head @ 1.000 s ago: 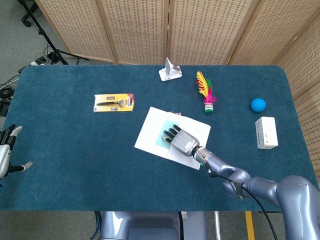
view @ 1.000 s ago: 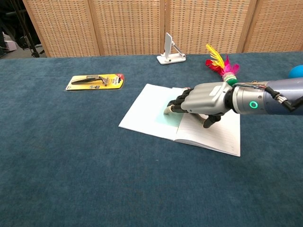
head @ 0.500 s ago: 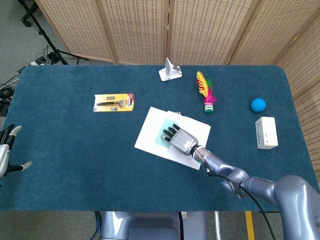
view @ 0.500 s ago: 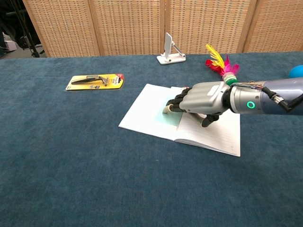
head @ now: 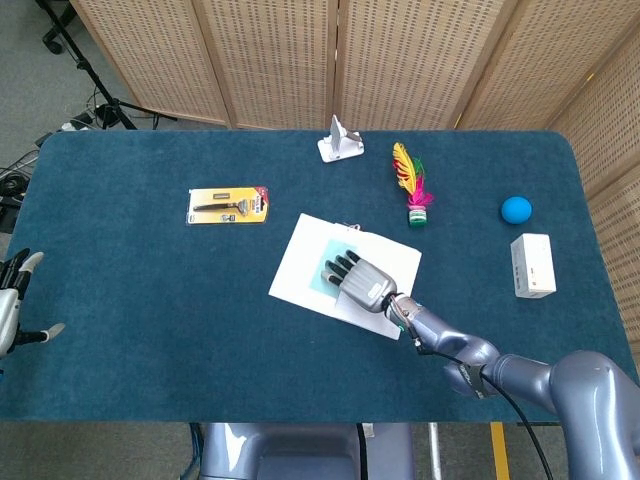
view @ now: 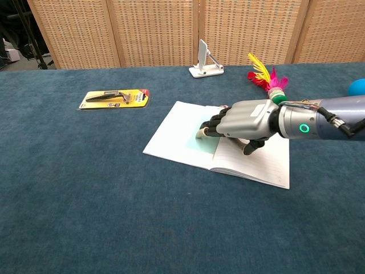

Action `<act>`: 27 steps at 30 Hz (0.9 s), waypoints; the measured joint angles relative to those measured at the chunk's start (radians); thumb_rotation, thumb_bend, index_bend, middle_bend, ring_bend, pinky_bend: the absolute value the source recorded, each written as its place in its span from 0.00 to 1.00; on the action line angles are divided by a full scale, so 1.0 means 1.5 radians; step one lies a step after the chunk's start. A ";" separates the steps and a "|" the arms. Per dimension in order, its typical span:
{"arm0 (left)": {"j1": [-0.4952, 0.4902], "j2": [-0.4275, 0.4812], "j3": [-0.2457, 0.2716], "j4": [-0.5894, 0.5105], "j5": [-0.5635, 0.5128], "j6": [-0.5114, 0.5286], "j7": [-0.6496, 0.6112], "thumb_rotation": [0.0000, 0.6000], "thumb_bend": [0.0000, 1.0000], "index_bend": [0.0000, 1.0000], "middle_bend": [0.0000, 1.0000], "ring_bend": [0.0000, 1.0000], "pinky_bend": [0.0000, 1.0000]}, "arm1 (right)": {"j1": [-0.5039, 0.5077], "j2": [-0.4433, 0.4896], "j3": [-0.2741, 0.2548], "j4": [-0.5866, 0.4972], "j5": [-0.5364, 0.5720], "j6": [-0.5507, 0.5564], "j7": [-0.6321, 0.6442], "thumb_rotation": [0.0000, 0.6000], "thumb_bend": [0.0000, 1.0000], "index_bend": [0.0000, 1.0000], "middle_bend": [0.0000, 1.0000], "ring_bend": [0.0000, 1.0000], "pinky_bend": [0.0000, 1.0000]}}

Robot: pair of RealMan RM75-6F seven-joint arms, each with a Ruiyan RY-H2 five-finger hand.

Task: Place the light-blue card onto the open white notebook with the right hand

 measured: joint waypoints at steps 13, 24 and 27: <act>0.000 0.000 0.000 -0.001 -0.001 0.001 0.002 1.00 0.00 0.00 0.00 0.00 0.00 | 0.000 0.004 0.006 -0.004 -0.015 0.011 0.014 1.00 1.00 0.04 0.08 0.00 0.09; 0.001 0.000 0.001 0.000 0.002 0.001 -0.002 1.00 0.00 0.00 0.00 0.00 0.00 | 0.005 0.013 0.013 -0.014 -0.023 0.019 0.011 1.00 1.00 0.04 0.08 0.00 0.09; 0.001 0.001 0.001 0.000 0.002 0.001 -0.003 1.00 0.00 0.00 0.00 0.00 0.00 | 0.004 0.014 0.015 -0.016 -0.023 0.023 0.010 1.00 1.00 0.04 0.08 0.00 0.09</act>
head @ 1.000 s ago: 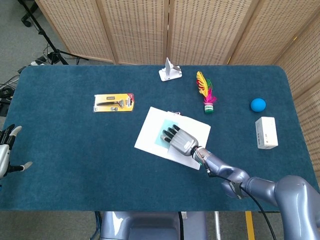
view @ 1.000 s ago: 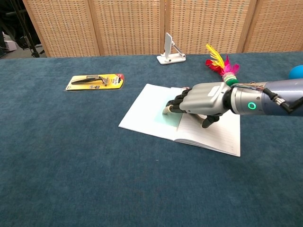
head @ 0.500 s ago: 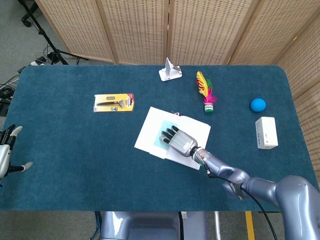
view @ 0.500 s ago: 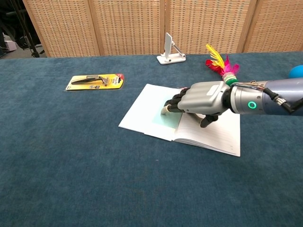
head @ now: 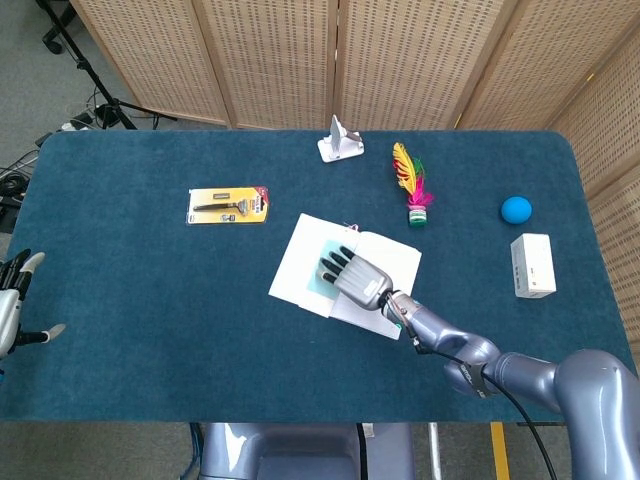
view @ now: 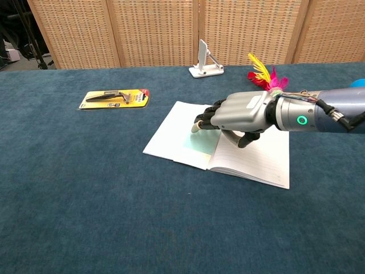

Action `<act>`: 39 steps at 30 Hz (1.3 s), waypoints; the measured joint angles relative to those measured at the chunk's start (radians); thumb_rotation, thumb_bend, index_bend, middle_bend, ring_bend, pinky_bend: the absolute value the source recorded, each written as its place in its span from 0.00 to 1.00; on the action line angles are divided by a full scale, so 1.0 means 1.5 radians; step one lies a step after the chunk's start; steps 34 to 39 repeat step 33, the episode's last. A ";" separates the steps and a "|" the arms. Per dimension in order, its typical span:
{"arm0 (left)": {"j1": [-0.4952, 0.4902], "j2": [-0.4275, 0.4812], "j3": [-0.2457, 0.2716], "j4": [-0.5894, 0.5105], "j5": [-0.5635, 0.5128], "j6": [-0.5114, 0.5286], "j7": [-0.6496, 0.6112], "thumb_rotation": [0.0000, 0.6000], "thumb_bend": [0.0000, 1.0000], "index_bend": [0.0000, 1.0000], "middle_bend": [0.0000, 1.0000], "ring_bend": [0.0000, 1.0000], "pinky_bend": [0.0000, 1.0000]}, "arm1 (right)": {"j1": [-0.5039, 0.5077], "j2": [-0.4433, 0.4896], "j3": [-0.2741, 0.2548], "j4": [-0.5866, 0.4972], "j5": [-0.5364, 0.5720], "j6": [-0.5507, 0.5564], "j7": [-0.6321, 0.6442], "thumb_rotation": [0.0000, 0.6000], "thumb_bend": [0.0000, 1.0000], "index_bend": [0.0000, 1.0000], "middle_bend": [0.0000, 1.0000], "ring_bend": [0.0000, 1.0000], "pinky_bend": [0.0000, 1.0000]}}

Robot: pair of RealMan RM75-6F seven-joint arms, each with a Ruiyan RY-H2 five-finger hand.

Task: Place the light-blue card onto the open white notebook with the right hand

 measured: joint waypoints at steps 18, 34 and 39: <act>0.011 0.008 0.003 0.006 0.016 0.018 -0.031 1.00 0.00 0.00 0.00 0.00 0.00 | -0.105 0.112 0.013 -0.133 -0.071 0.266 0.017 1.00 0.00 0.04 0.00 0.00 0.06; 0.047 0.017 0.015 -0.008 0.072 0.100 -0.042 1.00 0.00 0.00 0.00 0.00 0.00 | -0.412 0.199 -0.025 -0.201 -0.010 0.575 0.164 1.00 0.00 0.00 0.00 0.00 0.00; 0.047 0.017 0.015 -0.008 0.072 0.100 -0.042 1.00 0.00 0.00 0.00 0.00 0.00 | -0.412 0.199 -0.025 -0.201 -0.010 0.575 0.164 1.00 0.00 0.00 0.00 0.00 0.00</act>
